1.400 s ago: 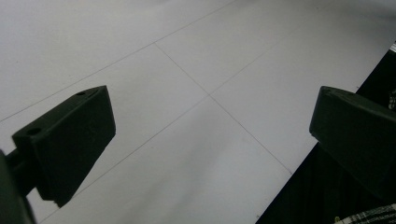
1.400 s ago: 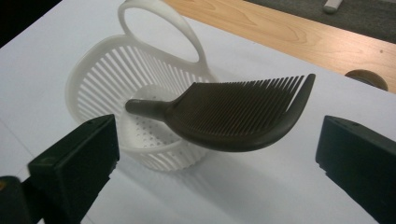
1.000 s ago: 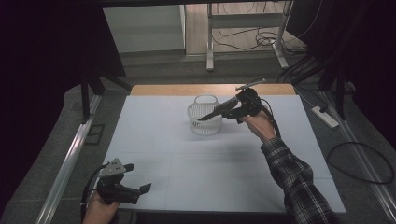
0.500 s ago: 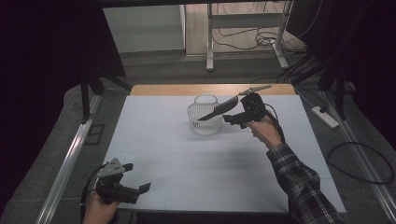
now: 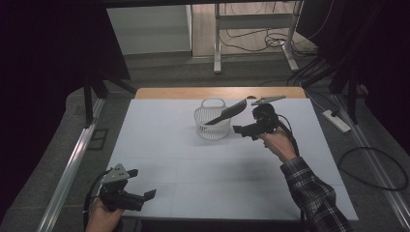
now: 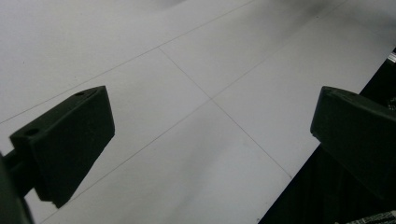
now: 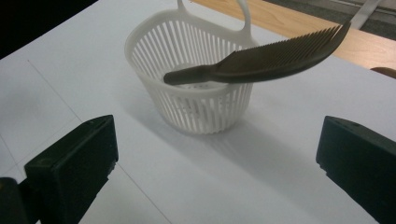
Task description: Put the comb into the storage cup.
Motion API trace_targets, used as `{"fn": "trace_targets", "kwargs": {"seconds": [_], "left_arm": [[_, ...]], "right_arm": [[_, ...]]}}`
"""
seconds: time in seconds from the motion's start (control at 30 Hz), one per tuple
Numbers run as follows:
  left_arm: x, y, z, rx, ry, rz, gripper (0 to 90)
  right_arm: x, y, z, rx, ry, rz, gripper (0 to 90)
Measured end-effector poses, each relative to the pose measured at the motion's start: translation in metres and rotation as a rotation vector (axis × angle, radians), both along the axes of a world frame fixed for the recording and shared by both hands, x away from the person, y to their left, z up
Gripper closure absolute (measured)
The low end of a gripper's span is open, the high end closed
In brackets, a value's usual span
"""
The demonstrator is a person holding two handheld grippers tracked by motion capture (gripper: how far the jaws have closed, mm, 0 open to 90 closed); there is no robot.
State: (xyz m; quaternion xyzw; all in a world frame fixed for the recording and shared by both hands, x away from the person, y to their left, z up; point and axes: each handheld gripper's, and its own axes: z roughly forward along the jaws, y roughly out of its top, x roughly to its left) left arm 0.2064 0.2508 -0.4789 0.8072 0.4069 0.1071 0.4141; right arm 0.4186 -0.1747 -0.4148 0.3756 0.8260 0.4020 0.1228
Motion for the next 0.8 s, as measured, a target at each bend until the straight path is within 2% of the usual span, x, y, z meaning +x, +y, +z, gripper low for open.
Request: {"fn": "trace_targets", "kwargs": {"seconds": [0.37, 0.8], "left_arm": [[0.000, 0.000, 0.000, 0.000, 0.001, -0.001, 0.0], [0.000, -0.001, 0.000, 0.005, -0.001, -0.008, 0.0]], "right_arm": [[-0.012, -0.004, -0.008, -0.030, -0.025, 0.013, 0.0], [-0.020, -0.006, -0.016, -0.030, 0.002, 0.014, 0.0]]}}
